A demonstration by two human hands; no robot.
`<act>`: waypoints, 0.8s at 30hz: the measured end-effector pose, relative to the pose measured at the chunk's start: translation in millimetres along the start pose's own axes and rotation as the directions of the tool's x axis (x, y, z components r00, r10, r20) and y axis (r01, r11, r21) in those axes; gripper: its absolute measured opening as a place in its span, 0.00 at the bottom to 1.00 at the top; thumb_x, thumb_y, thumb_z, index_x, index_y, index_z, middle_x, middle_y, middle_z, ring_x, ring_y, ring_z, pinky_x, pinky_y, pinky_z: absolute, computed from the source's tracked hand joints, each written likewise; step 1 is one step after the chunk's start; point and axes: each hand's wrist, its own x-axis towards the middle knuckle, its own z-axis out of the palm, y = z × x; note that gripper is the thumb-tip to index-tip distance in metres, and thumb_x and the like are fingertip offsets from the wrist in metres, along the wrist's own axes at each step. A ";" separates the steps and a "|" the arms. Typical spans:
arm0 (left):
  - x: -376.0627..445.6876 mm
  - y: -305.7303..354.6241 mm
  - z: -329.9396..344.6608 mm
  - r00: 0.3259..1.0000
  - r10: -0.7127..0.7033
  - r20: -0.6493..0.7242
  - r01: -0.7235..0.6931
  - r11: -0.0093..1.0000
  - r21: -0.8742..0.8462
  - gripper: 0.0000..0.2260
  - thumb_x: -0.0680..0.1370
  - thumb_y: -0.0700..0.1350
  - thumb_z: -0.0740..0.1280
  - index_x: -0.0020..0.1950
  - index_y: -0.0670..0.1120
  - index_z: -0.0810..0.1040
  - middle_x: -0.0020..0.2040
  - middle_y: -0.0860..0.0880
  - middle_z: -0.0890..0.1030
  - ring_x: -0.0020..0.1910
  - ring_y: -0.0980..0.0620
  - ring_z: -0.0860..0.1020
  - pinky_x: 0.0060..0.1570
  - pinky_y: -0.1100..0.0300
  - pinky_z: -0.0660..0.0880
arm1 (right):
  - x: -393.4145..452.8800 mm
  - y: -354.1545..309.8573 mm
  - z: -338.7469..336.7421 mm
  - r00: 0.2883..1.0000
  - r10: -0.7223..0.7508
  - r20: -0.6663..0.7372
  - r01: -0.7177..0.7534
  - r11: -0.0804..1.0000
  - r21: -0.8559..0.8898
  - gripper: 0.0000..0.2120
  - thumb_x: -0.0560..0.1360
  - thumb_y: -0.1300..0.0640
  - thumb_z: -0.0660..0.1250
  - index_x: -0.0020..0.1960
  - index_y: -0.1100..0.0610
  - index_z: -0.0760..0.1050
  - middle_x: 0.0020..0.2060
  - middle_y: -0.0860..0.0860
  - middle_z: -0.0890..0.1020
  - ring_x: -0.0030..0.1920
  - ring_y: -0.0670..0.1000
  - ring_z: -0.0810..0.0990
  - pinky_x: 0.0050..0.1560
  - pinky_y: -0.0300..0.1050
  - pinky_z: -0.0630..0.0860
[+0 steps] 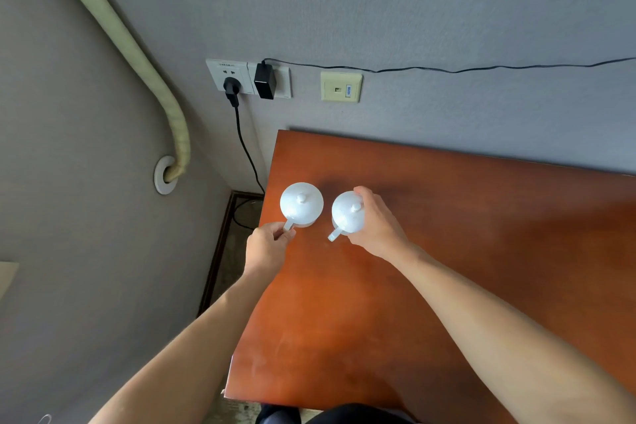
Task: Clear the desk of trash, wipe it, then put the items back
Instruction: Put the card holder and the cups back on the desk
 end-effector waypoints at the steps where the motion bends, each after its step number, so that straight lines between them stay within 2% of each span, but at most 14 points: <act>1: -0.2 0.6 0.0 1.000 -0.002 0.002 0.002 1.000 -0.007 0.09 0.83 0.48 0.69 0.47 0.43 0.83 0.32 0.50 0.72 0.29 0.55 0.64 0.27 0.60 0.63 | -0.5 -0.4 0.4 1.000 -0.003 0.006 0.003 1.000 0.005 0.44 0.68 0.57 0.78 0.75 0.44 0.58 0.67 0.46 0.68 0.62 0.55 0.76 0.56 0.52 0.76; 7: -4.2 4.7 1.7 1.000 -0.017 0.007 0.017 1.000 -0.024 0.08 0.83 0.48 0.69 0.49 0.46 0.84 0.34 0.48 0.76 0.29 0.55 0.67 0.27 0.63 0.65 | -4.1 0.3 -0.2 0.998 -0.040 0.053 0.041 0.999 -0.017 0.44 0.68 0.60 0.77 0.74 0.42 0.57 0.69 0.47 0.68 0.63 0.56 0.76 0.60 0.56 0.78; 11: -3.7 4.4 2.2 1.000 -0.011 0.004 0.011 1.000 -0.029 0.07 0.83 0.49 0.69 0.51 0.46 0.84 0.44 0.41 0.84 0.35 0.51 0.73 0.35 0.56 0.72 | -3.0 1.4 -3.7 0.995 -0.054 0.083 0.055 0.998 -0.012 0.45 0.67 0.62 0.77 0.75 0.40 0.57 0.69 0.47 0.67 0.64 0.56 0.75 0.61 0.56 0.77; 14: -3.3 4.4 2.1 1.000 -0.001 0.002 0.001 0.999 -0.035 0.07 0.83 0.49 0.69 0.50 0.47 0.84 0.47 0.41 0.85 0.38 0.50 0.76 0.39 0.51 0.77 | -2.2 2.1 -6.0 0.993 -0.061 0.099 0.062 0.998 -0.008 0.46 0.68 0.64 0.76 0.77 0.42 0.57 0.69 0.47 0.67 0.64 0.54 0.74 0.63 0.53 0.76; 17: -3.8 6.1 1.5 1.000 -0.002 0.002 0.002 0.999 -0.050 0.04 0.83 0.49 0.69 0.50 0.52 0.82 0.48 0.44 0.85 0.42 0.51 0.78 0.46 0.48 0.81 | -1.7 2.3 -7.9 0.990 -0.078 0.115 0.081 0.997 -0.020 0.46 0.69 0.67 0.74 0.78 0.43 0.57 0.71 0.47 0.66 0.66 0.52 0.72 0.64 0.49 0.73; 20: -3.4 7.1 1.5 1.000 -0.002 -0.001 0.002 0.998 -0.063 0.04 0.83 0.49 0.69 0.54 0.53 0.83 0.48 0.47 0.85 0.43 0.52 0.80 0.45 0.52 0.80 | -0.3 2.4 -9.3 0.988 -0.084 0.131 0.089 0.995 -0.033 0.46 0.69 0.67 0.74 0.78 0.42 0.56 0.71 0.47 0.66 0.66 0.52 0.71 0.65 0.49 0.73; 24: -2.4 7.7 2.5 1.000 -0.007 -0.014 0.006 0.998 -0.060 0.03 0.83 0.49 0.69 0.51 0.54 0.82 0.48 0.46 0.85 0.41 0.51 0.78 0.41 0.53 0.78 | 2.6 2.6 -13.7 0.981 -0.096 0.171 0.101 0.995 -0.023 0.46 0.69 0.69 0.73 0.78 0.41 0.57 0.72 0.46 0.65 0.68 0.51 0.69 0.65 0.48 0.72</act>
